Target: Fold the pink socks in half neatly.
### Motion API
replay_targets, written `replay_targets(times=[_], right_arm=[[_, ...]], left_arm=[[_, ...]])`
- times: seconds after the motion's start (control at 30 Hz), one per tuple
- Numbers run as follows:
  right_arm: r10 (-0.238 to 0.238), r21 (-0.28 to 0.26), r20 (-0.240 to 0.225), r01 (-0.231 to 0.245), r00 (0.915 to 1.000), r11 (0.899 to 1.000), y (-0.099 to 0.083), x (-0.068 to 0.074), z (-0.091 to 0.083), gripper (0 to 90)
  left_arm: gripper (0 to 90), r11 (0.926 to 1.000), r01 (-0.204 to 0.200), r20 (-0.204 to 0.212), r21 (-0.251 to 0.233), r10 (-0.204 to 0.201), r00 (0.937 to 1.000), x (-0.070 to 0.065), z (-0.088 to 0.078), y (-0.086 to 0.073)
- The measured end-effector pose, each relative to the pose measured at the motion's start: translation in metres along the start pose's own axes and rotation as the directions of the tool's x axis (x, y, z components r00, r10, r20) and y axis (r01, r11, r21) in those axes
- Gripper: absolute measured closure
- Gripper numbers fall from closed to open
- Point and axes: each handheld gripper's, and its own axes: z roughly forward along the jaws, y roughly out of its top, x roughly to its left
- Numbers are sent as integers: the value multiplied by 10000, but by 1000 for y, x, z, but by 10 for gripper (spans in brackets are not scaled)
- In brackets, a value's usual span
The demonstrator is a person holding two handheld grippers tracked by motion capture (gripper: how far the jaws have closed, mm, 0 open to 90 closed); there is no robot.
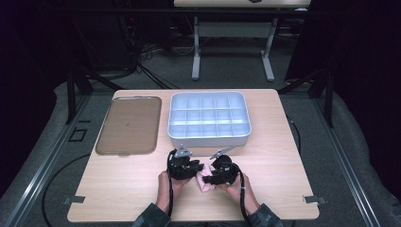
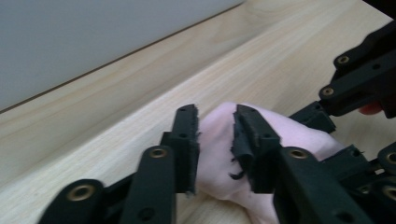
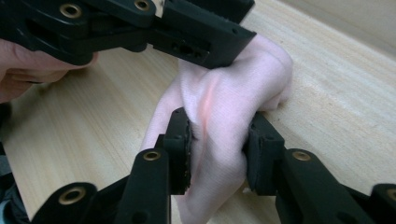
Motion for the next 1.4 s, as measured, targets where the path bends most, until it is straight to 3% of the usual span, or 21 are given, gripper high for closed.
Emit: replay_targets(times=[0.03,0.07,0.1,0.27,0.37,0.5,0.6,0.63,0.7,1.03,1.07,1.1,1.2,1.23,1.27,1.4], right_arm=[[11,-23,-73,-11,10000,10000,0,-1,0,675],[-115,483,264,102,9996,9988,1,0,-4,679],[-26,-9,-99,26,9999,10000,0,-1,0,683],[73,-195,-263,-78,9996,9998,-2,-2,1,697],[49,-235,-302,-56,9995,9997,-3,-2,1,700],[-26,-278,-337,16,9994,9996,-3,-3,1,706],[-34,-282,-355,24,9994,9996,-3,-3,1,706],[-68,-238,-340,60,9994,9997,-3,-3,1,706],[-70,-259,-350,61,9994,9996,-3,-3,1,706],[-255,-264,-332,246,9991,9993,-2,-2,0,719],[-445,344,3,445,9990,9984,0,-2,-4,722],[-335,-194,-345,329,9988,9993,-2,-3,0,724],[-319,-235,-402,310,9987,9992,-2,-3,0,725],[-489,365,-4,489,9988,9981,0,-2,-4,726],[-329,-228,-385,321,9987,9992,-2,-2,0,727],[-358,-325,-437,344,9984,9989,-3,-3,0,728]], left_arm=[[617,10000,53,-94,-31,-53,9999,1,-1,0],[585,9999,132,-189,-77,-133,9997,1,-3,0],[545,9998,175,-391,-109,-179,9991,3,-5,0],[363,9988,434,-784,-239,-451,9959,11,-18,-3],[294,9988,404,-947,-261,-427,9946,15,-25,-5],[238,9973,609,-1435,-410,-662,9874,23,-42,-17],[219,9967,725,-1604,-363,-774,9840,26,-47,-22],[197,9975,668,-1843,-239,-700,9804,28,-51,-27],[191,9973,707,-1852,-216,-734,9799,30,-53,-31],[150,9978,621,-2561,232,-541,9651,38,-66,-53],[149,9978,632,-2597,210,-556,9641,37,-66,-54],[149,9973,714,-2453,158,-654,9673,38,-68,-56],[148,9977,627,-2533,247,-544,9659,37,-67,-58],[148,9975,655,-2549,273,-564,9653,38,-66,-59],[142,9977,630,-2570,234,-549,9649,38,-66,-60],[141,9985,484,-2649,248,-401,9634,37,-66,-61]])
